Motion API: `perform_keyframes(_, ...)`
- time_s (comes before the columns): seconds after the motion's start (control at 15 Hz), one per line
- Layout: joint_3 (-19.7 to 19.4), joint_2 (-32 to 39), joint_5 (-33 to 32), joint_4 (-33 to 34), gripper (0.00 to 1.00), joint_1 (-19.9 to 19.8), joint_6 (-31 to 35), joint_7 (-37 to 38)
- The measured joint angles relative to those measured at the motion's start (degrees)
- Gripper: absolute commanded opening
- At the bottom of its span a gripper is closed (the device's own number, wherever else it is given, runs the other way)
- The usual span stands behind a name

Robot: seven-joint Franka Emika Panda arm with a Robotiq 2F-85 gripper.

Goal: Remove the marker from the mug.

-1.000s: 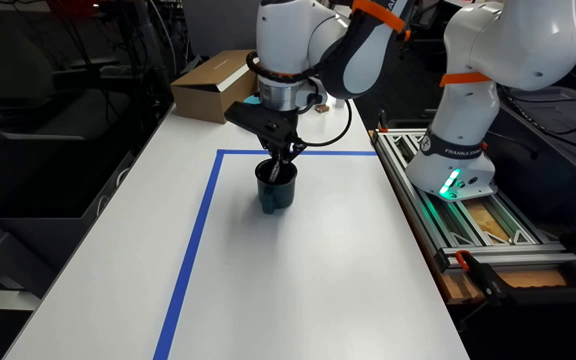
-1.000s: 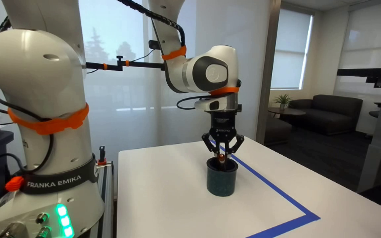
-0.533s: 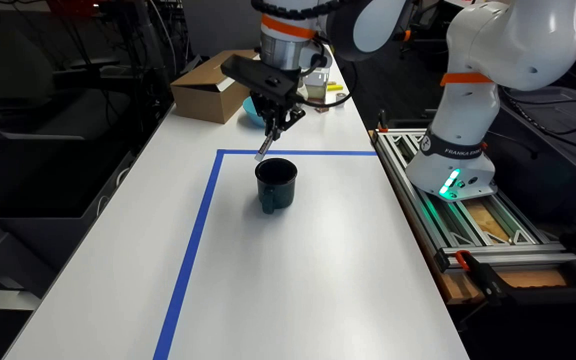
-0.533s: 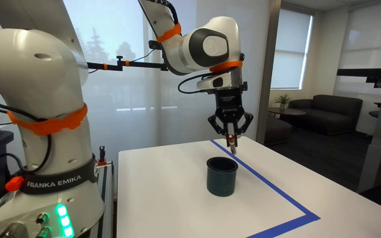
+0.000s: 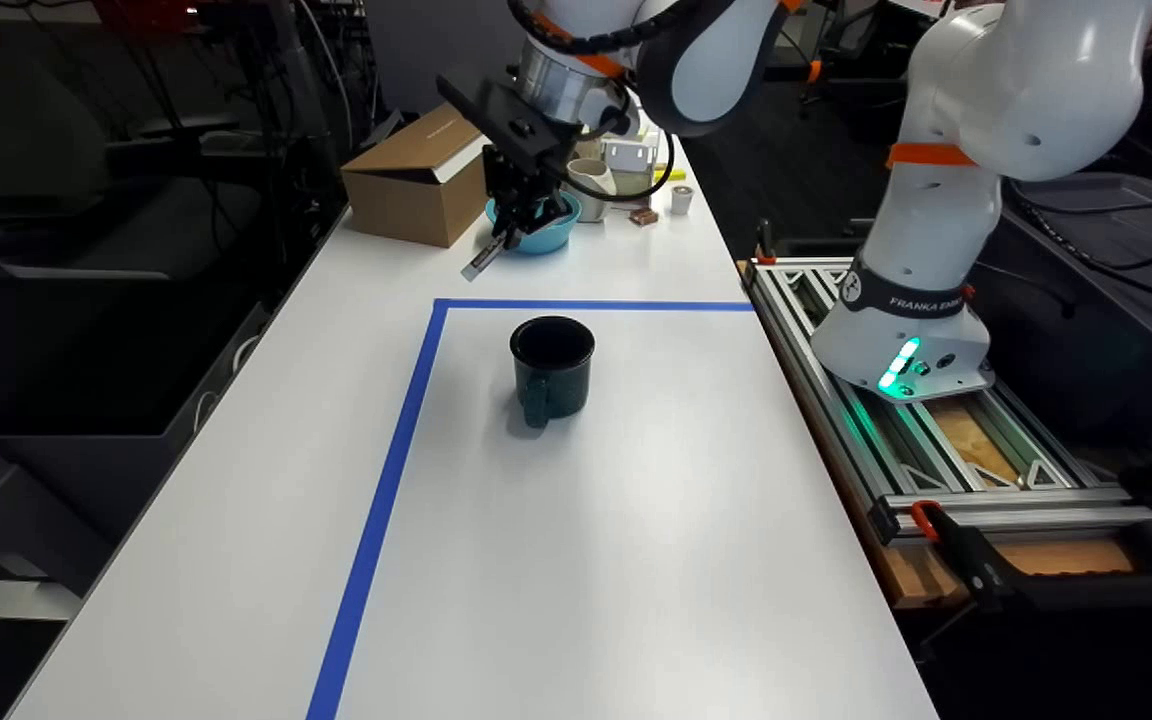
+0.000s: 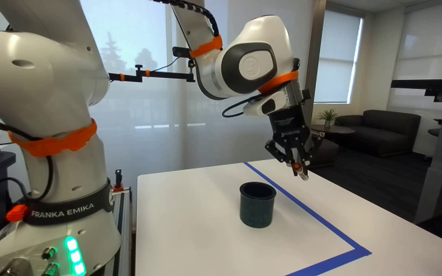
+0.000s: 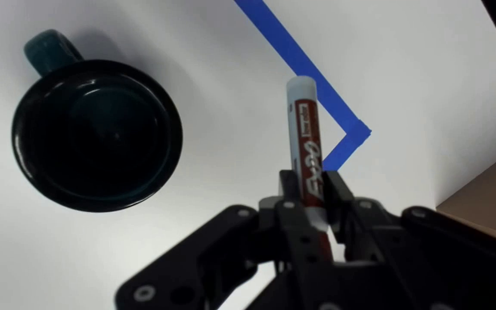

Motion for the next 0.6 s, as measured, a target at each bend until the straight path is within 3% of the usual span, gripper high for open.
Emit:
perform_keyframes(0.2,-0.54,6.35,0.05,0.54,0.05,-2.21,4.47,0.19)
perform_keyframes(0.6,0.42,17.43,3.14,3.46,0.05,-2.66,5.93,0.08)
